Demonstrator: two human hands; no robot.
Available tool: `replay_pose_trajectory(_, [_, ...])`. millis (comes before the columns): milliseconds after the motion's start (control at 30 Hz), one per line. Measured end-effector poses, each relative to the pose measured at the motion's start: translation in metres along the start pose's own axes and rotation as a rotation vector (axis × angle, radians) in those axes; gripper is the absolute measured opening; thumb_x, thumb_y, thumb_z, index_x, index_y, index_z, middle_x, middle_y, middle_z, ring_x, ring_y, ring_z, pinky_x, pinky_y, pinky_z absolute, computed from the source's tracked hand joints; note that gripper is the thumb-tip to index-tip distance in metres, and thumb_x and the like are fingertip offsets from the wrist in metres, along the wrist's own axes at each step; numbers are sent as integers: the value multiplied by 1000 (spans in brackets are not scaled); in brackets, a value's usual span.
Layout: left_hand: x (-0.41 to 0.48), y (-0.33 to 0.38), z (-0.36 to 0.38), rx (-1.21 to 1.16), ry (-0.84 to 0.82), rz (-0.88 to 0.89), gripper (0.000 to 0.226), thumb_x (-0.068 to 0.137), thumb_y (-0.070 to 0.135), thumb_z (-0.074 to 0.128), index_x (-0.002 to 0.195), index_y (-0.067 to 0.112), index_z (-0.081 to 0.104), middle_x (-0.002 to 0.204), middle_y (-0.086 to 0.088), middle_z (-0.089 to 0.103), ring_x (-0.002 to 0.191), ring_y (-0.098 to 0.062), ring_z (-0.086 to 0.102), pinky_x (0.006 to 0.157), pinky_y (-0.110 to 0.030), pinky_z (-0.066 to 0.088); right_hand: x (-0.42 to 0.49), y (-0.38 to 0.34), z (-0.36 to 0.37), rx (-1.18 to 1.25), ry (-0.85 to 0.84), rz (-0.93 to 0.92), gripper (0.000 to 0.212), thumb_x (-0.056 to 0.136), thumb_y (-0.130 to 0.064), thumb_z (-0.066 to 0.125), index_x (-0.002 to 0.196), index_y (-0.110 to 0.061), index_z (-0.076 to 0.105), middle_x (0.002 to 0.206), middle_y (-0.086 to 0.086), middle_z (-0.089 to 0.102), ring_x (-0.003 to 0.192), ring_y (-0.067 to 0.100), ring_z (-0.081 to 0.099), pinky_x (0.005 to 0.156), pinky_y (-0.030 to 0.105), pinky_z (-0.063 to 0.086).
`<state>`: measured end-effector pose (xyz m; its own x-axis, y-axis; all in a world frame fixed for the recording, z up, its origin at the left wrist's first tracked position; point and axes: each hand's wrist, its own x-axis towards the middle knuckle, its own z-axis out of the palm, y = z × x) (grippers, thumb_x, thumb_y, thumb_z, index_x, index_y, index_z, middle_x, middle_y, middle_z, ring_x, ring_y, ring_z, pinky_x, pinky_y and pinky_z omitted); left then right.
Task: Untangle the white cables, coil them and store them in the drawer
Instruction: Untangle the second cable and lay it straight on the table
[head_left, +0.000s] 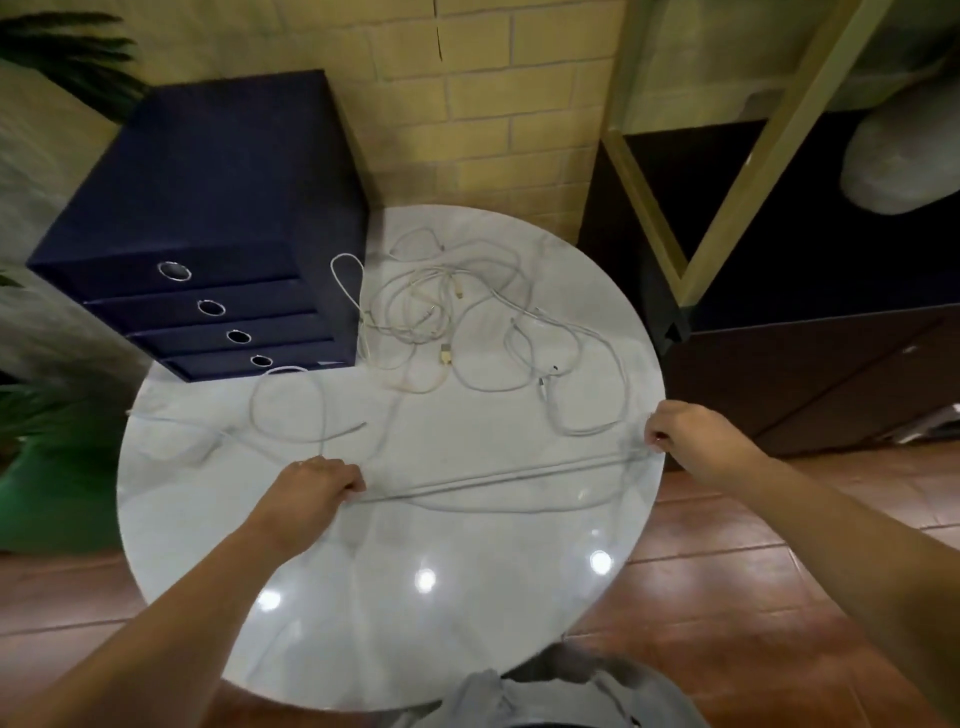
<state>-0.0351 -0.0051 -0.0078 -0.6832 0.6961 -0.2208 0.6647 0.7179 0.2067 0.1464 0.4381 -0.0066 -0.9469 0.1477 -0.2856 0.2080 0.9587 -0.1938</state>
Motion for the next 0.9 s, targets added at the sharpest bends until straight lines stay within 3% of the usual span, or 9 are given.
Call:
replay_pose_trajectory(100, [-2, 5, 16, -8, 69, 49, 15, 76, 5, 76, 84, 18, 74, 82, 2, 65, 72, -23, 66, 66, -32, 54, -3, 4, 9, 41, 34, 5, 12, 84, -1, 61, 84, -12, 67, 91, 4, 56, 82, 23, 58, 68, 27, 42])
replay_pose_trajectory(233, [0, 9, 29, 16, 65, 50, 18, 68, 7, 82, 78, 20, 74, 76, 3, 63, 66, -23, 66, 59, -33, 55, -2, 8, 20, 106, 38, 46, 23, 83, 6, 59, 97, -7, 70, 101, 9, 59, 92, 28, 61, 81, 33, 51])
replay_pose_trajectory(333, [2, 12, 33, 30, 71, 40, 20, 65, 7, 84, 76, 21, 75, 75, 2, 64, 65, -23, 66, 58, -31, 55, -5, 8, 24, 174, 36, 99, 28, 86, 7, 56, 110, -3, 66, 112, 10, 56, 100, 28, 59, 89, 26, 45])
replay_pose_trajectory(533, [4, 15, 36, 4, 93, 22, 20, 65, 5, 85, 76, 19, 75, 72, 2, 63, 63, -23, 65, 60, -30, 54, -17, 5, 22, 287, 149, 154, 30, 85, 7, 56, 110, -7, 65, 106, 1, 53, 86, 16, 55, 83, 26, 47])
replay_pose_trajectory(667, [6, 15, 40, 27, 118, 37, 25, 60, 5, 88, 72, 19, 73, 67, 4, 63, 63, -23, 62, 61, -30, 50, -10, -27, 18, 291, 149, 52, 25, 82, 1, 65, 105, -9, 68, 99, 2, 59, 80, 17, 57, 74, 22, 44])
replay_pose_trajectory(800, [5, 14, 41, 41, 131, 31, 23, 62, 11, 88, 72, 24, 72, 67, 8, 62, 68, -21, 63, 66, -35, 47, 7, -97, 22, 370, 105, -118, 17, 84, -9, 68, 101, -12, 69, 96, 0, 60, 79, 9, 55, 76, 23, 48])
replay_pose_trajectory(900, [8, 10, 44, -6, 119, 36, 17, 70, 15, 83, 78, 25, 72, 71, 8, 63, 73, -20, 62, 72, -33, 44, 22, -155, 34, 373, 33, -246, 19, 84, -13, 68, 103, -9, 67, 96, 6, 60, 87, 19, 57, 77, 22, 42])
